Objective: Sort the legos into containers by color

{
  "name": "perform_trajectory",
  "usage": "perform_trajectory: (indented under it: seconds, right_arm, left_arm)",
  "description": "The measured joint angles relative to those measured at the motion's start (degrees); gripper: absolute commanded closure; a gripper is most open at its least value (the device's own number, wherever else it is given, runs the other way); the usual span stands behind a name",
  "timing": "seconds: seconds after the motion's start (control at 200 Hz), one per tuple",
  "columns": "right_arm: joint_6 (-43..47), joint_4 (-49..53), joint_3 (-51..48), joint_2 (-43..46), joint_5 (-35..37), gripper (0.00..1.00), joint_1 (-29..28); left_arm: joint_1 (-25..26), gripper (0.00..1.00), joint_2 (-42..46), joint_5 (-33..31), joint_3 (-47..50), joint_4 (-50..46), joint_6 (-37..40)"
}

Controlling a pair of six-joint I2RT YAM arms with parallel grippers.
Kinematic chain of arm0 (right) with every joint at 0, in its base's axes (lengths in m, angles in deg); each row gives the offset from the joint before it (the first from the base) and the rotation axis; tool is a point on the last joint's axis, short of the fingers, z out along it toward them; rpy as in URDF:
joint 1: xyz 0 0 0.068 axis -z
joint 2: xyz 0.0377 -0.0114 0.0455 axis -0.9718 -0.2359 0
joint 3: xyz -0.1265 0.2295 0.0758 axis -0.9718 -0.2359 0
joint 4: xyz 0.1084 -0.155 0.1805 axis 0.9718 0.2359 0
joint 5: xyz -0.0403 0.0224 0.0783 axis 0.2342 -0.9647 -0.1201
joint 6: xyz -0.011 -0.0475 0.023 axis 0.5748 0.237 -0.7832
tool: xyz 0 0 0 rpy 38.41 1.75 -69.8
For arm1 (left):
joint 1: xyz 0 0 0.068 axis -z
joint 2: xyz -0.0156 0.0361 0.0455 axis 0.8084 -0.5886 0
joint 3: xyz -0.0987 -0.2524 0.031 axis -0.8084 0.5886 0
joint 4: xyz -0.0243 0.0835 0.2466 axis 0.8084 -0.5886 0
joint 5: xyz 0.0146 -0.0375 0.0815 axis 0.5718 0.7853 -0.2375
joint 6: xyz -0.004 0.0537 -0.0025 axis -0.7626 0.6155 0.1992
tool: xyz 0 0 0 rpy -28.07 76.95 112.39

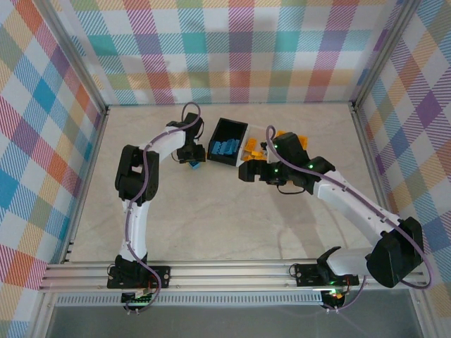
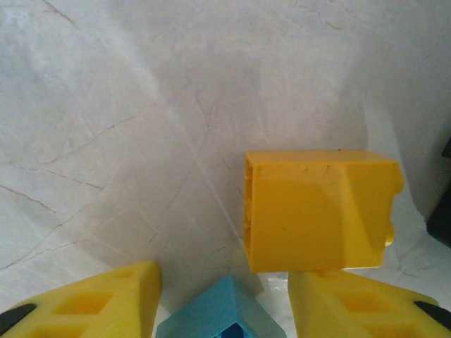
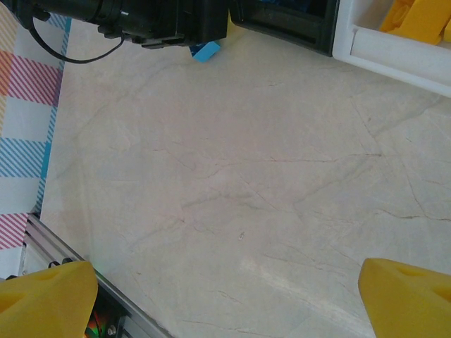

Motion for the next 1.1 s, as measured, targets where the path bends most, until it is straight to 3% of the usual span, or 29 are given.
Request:
perform_trajectory:
  seconds: [0.685,0.87,1.105]
  right_arm:
    - [0.5,-1.2,1.7,-4.4,0.2,0.03,-2.2]
    - [0.9,-1.8,0.6,-2.3,0.6,0.03,-2.2]
    - [1.3,-1.9,-2.4,1.2,1.6,0.03,-2.2]
  left_arm:
    - [-1.0,0.55,10.8,3.1,5.4,-4.2,-0.6]
    - [-1.1,0.42,12.7,3.4,4.9,-6.5,-1.2]
    - [-1.1,0.39,10.8,4.0,5.0,-7.5,-2.3]
